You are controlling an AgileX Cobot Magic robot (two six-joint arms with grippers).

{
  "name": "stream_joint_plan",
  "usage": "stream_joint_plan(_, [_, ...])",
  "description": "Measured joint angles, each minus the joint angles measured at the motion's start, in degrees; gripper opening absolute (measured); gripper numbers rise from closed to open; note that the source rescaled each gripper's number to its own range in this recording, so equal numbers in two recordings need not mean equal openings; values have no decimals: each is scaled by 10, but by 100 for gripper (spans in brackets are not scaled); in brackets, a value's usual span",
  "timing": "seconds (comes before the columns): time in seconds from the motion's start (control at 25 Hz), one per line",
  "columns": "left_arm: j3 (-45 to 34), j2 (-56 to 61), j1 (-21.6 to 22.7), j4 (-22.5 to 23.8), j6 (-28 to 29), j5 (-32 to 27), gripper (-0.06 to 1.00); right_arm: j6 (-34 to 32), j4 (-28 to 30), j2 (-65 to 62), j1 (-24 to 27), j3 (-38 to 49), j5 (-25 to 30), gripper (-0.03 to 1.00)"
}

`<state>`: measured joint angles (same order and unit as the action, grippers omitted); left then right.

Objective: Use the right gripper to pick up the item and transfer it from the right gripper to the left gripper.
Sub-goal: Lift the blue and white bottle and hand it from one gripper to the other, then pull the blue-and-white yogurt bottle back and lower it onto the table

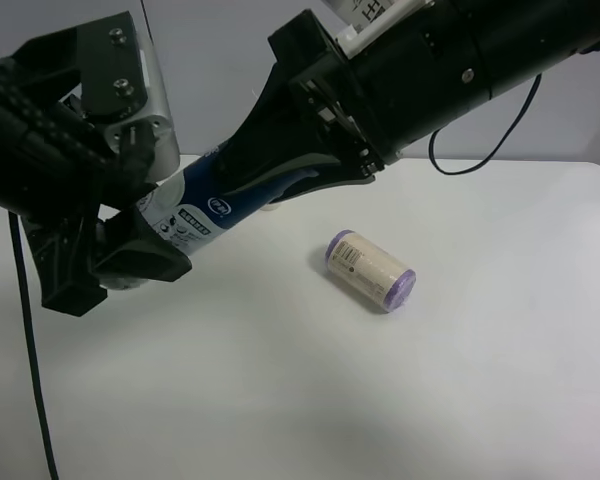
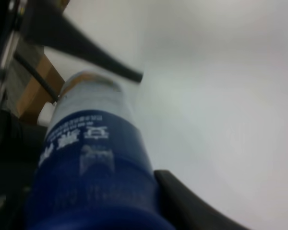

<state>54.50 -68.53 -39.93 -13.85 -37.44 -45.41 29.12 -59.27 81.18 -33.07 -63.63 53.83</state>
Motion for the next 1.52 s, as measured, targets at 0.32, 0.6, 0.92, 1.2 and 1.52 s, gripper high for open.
stream_joint_plan(0.32, [2,0,-1,-1,-24,-3,1,0,-2,0,0,0,0,0])
stream_joint_plan(0.6, [2,0,-1,2,-26,-11,1,2,-15,0,0,0,2,47])
stream_joint_plan(0.92, [2,-1,-1,5,-26,-13,1,6,-12,-1,0,0,13,99])
stream_joint_plan(1.2, [2,-1,-1,5,-26,-14,1,-14,-3,-1,0,0,63,100])
stream_joint_plan(1.52, [2,-1,-1,5,-26,-14,1,-66,65,-18,0,0,120,100])
